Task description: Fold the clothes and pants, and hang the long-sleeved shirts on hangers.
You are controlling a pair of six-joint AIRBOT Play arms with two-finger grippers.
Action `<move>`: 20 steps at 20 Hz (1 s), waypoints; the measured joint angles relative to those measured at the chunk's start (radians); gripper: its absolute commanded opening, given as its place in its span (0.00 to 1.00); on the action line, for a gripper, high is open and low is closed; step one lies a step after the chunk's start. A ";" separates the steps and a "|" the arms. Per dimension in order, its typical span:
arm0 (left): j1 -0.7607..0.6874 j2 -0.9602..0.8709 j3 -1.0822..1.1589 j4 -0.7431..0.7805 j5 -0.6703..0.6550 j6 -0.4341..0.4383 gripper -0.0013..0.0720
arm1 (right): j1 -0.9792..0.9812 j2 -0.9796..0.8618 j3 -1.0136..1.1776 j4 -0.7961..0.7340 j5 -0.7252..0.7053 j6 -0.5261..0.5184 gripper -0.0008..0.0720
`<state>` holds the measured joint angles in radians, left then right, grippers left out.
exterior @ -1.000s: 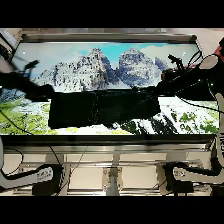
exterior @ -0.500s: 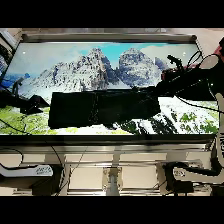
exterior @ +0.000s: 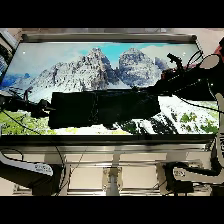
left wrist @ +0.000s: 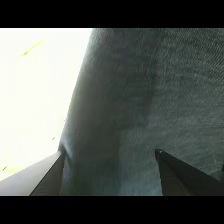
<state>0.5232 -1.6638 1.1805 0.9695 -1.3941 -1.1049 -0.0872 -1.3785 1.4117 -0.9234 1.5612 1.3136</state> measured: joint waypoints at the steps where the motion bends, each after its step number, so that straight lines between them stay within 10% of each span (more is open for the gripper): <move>1: -0.010 -0.010 0.000 -0.002 0.005 0.003 0.79 | 0.000 0.000 0.000 0.002 -0.004 0.000 0.62; 5: -0.064 -0.034 0.000 -0.015 0.031 0.009 0.63 | 0.000 0.000 0.000 0.008 -0.010 0.003 0.62; 20: 0.025 -0.010 0.062 0.055 0.032 -0.073 0.70 | 0.000 0.000 0.000 0.010 -0.027 0.002 0.62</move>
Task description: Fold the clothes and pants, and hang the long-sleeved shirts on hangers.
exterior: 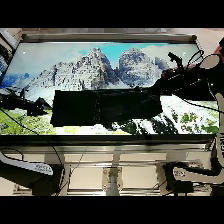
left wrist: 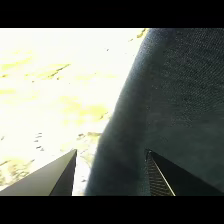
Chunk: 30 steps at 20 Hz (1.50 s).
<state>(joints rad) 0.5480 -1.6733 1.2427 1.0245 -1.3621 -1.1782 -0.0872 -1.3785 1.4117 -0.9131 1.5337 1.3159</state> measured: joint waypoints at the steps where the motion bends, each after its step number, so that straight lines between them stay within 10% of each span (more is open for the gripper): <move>1: -0.005 0.000 0.002 -0.001 0.005 0.000 0.76 | 0.000 0.000 0.000 0.000 -0.006 0.000 0.62; 12: -0.113 -0.051 0.008 -0.024 0.049 0.047 0.83 | 0.000 0.000 0.000 0.000 -0.026 -0.001 0.62; 20: -0.204 -0.084 0.008 -0.005 0.090 0.055 0.09 | 0.000 0.000 0.000 0.000 -0.032 -0.001 0.62; 30: -0.204 0.098 0.201 0.348 -0.189 -0.039 0.07 | 0.000 0.000 0.000 0.000 -0.027 -0.001 0.62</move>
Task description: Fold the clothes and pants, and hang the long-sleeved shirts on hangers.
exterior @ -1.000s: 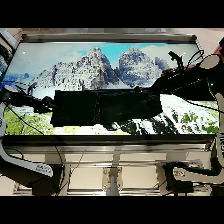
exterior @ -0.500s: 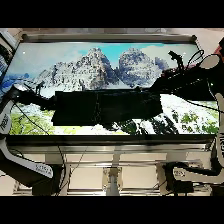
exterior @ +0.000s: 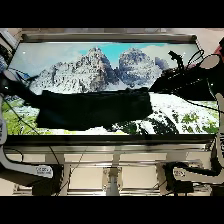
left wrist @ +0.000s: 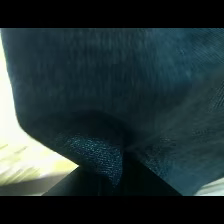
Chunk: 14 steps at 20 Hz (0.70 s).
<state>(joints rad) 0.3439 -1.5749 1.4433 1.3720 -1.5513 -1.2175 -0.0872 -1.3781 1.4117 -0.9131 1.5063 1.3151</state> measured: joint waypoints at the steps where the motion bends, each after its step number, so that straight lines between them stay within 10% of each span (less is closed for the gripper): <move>1: 0.003 0.040 0.039 0.037 -0.031 -0.008 0.07 | 0.000 0.000 0.000 -0.001 0.000 0.000 0.62; 14: -0.190 0.216 0.265 -0.261 -0.109 -0.226 0.07 | 0.000 0.000 0.000 0.000 0.005 0.002 0.62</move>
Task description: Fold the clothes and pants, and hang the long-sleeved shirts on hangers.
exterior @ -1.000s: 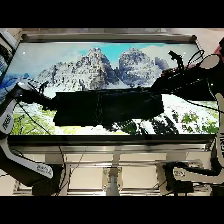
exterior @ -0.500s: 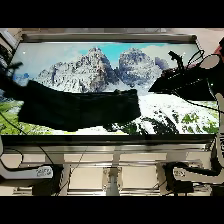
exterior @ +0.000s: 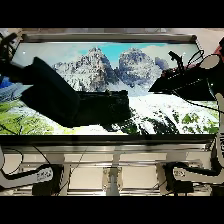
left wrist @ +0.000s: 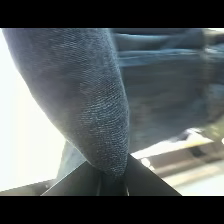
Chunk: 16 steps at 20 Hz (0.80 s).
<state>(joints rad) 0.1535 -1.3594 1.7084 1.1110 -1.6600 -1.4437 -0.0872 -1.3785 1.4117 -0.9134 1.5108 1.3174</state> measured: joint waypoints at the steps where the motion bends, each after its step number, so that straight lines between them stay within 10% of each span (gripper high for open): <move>1: -0.038 -0.016 0.002 -0.016 0.002 -0.022 0.07 | 0.000 0.000 0.000 0.000 0.003 0.000 0.62; 16: -0.555 -0.290 0.005 -0.100 0.248 -0.160 0.08 | 0.000 0.000 0.000 -0.001 0.014 -0.023 0.62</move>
<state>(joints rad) -0.4011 -1.6489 1.7130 1.0111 -1.4120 -1.6039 -0.0872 -1.3785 1.4117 -0.9142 1.5249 1.2942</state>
